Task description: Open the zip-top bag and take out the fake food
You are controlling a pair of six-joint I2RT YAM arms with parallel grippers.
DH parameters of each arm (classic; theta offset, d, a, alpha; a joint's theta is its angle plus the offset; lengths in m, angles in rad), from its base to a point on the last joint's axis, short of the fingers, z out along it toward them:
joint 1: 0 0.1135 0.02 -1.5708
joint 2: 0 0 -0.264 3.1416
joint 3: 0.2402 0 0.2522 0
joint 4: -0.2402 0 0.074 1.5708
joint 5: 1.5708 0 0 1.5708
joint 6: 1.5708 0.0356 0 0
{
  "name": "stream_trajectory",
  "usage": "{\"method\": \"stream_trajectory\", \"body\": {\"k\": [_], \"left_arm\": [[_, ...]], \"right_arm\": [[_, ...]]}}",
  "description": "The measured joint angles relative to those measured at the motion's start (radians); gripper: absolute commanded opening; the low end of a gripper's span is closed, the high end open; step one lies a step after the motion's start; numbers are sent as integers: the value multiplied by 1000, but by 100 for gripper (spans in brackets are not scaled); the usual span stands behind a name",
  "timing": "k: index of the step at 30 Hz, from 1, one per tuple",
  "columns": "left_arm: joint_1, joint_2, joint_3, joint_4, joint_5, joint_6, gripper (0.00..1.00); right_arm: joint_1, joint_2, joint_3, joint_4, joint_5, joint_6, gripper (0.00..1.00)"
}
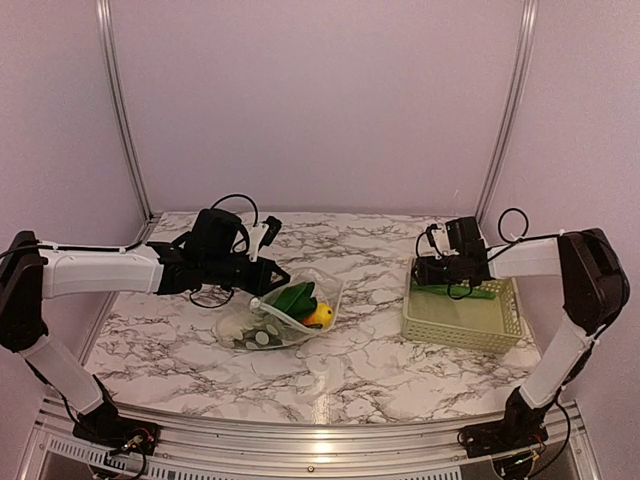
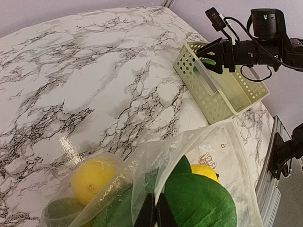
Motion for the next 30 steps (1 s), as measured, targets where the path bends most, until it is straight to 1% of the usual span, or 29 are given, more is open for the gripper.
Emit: {"method": "stream_trajectory", "body": {"k": [3,6,9,12,14,19,22,27,30], "left_arm": [[2,0,0,0,0,0,0],[3,0,0,0,0,0,0],[3,0,0,0,1,0,0],[3,0,0,0,2,0,0],[3,0,0,0,4,0,0],[3,0,0,0,13,0,0],[3,0,0,0,18,0,0],[3,0,0,0,19,0,0],[2,0,0,0,19,0,0]], "right_arm": [[-22,44,26,5,-29,-34,70],[-33,52,29,3,-66,-52,70],[-27,23,29,1,-112,-58,70],[-5,-50,29,-6,-142,-60,70],[29,-107,31,-8,-155,-62,70],[161,-235,48,-15,-189,-63,68],[233,-269,75,-31,-203,-74,67],[349,-279,144,-77,-212,-105,63],[420,-278,192,-117,-213,-132,57]]}}
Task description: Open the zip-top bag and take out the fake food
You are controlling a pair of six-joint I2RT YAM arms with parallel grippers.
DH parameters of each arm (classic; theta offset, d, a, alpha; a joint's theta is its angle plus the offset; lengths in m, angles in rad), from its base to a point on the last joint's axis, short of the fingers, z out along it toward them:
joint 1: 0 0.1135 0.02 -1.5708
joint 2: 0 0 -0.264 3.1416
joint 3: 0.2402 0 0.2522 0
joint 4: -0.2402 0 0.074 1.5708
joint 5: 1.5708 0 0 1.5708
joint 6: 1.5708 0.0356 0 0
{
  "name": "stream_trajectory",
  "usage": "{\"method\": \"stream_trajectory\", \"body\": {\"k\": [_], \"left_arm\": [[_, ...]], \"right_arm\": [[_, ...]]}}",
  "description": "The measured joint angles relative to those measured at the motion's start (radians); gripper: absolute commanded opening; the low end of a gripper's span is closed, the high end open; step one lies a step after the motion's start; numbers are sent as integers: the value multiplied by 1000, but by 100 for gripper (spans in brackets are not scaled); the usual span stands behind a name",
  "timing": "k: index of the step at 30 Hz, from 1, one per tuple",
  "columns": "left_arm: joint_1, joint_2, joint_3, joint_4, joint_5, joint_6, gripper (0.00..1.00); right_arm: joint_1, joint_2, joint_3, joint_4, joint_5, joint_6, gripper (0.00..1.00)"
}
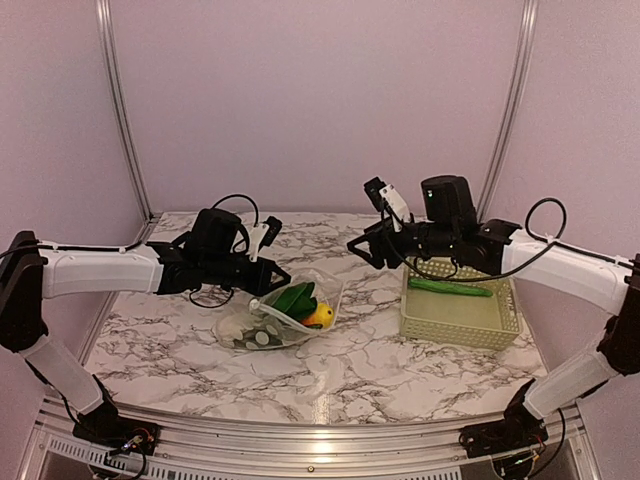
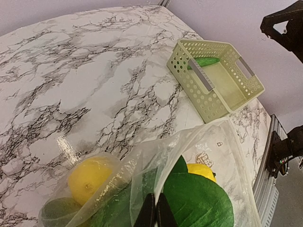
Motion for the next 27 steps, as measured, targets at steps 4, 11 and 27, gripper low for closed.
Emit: {"method": "stream_trajectory", "body": {"k": [4,11,27], "left_arm": [[-1,0,0,0,0,0,0],[-2,0,0,0,0,0,0],[-5,0,0,0,0,0,0]], "right_arm": [[86,21,61,-54,-5,-40,51],[178,118,103,-140,-27,-81,43],[243,278,179,-278,-103,-64,30]]}}
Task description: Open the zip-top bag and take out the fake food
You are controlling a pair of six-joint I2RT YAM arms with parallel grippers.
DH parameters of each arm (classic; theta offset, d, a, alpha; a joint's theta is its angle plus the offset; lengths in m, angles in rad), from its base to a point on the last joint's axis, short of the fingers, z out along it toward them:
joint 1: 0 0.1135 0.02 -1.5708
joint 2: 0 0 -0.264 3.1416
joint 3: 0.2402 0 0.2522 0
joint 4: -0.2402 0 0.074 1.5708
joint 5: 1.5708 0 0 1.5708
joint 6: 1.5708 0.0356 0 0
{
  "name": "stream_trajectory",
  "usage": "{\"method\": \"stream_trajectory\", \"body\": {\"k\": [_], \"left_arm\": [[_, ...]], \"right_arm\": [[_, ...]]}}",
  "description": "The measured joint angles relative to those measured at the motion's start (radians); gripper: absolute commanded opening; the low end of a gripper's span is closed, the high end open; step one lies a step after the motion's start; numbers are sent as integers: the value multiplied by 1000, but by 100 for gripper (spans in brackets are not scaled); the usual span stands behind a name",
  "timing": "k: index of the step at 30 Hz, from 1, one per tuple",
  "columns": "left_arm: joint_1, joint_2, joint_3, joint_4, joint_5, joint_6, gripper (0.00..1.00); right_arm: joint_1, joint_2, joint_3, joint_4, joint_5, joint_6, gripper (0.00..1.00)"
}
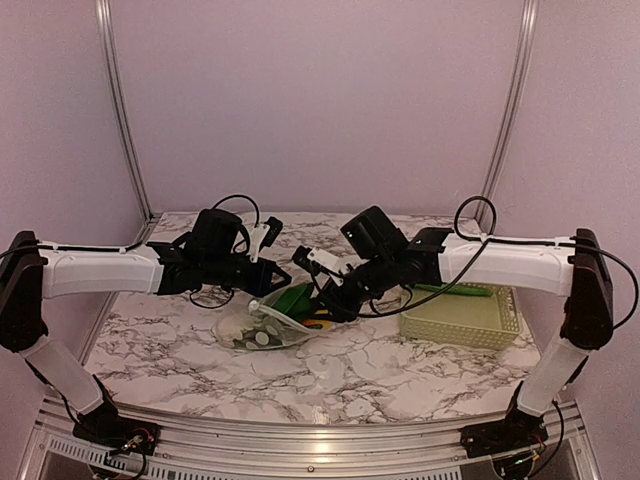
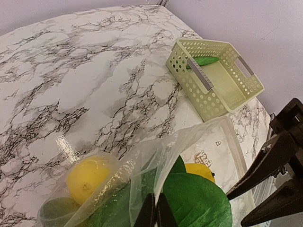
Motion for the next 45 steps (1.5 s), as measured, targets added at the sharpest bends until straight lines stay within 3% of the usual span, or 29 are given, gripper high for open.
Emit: {"method": "stream_trajectory", "body": {"k": [21,26,33,45], "left_arm": [[-5,0,0,0,-1,0,0],[-5,0,0,-1,-1,0,0],[-5,0,0,-1,-1,0,0],[-5,0,0,-1,-1,0,0]], "right_arm": [[15,75,59,-163,-18,-19,28],[16,65,59,-177,-13,0,43],[16,43,63,-189,23,47,29],[16,43,79,-199,39,102,30]]}}
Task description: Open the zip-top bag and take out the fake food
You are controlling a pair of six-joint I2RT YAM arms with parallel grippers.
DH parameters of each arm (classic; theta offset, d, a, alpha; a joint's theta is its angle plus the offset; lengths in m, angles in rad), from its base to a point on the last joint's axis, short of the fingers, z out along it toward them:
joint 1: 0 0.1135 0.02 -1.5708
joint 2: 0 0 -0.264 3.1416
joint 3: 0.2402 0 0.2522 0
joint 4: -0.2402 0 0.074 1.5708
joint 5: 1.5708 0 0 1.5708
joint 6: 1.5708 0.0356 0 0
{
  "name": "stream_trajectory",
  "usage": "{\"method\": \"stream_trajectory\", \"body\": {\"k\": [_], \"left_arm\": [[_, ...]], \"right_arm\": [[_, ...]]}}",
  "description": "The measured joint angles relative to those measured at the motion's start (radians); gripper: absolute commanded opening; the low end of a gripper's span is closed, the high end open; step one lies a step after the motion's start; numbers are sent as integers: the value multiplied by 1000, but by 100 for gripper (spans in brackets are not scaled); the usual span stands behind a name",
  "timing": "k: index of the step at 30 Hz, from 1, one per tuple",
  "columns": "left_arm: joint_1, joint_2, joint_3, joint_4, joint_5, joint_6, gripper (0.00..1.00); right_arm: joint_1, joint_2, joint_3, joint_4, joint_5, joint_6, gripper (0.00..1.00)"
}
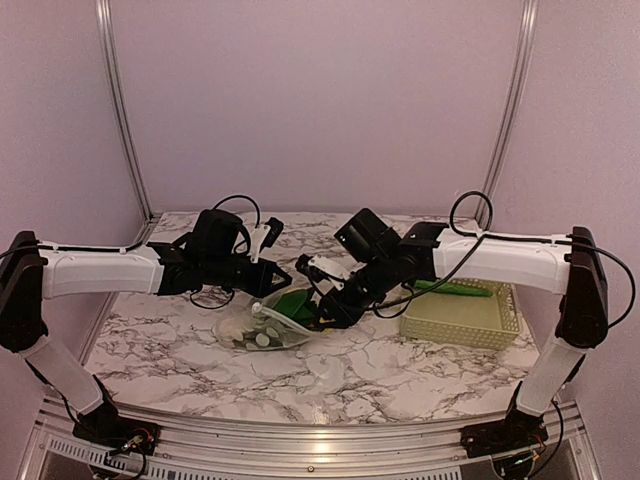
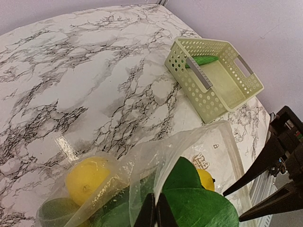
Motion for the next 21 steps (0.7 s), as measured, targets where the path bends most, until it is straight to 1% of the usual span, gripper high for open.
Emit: {"method": "stream_trajectory", "body": {"k": [5,10,13,14,15,18,19,21], "left_arm": [[0,0,0,0,0,0,0],[0,0,0,0,0,0,0],[0,0,0,0,0,0,0],[0,0,0,0,0,0,0],[0,0,0,0,0,0,0],[0,0,0,0,0,0,0],[0,0,0,0,0,0,0],[0,0,0,0,0,0,0]], "right_arm": [[0,14,-3,1,0,3,28],[0,63,-6,7,0,2,32],[-3,86,-6,8,-5,-3,37],[-7,93,-6,8,-6,-8,37],[-7,100,-6,8,-8,-11,33],[-9,118,-6,8,-10,-19,15],[-10,122,-6,7,-12,-22,11],[-11,125,-6,7,-18,-24,8]]}}
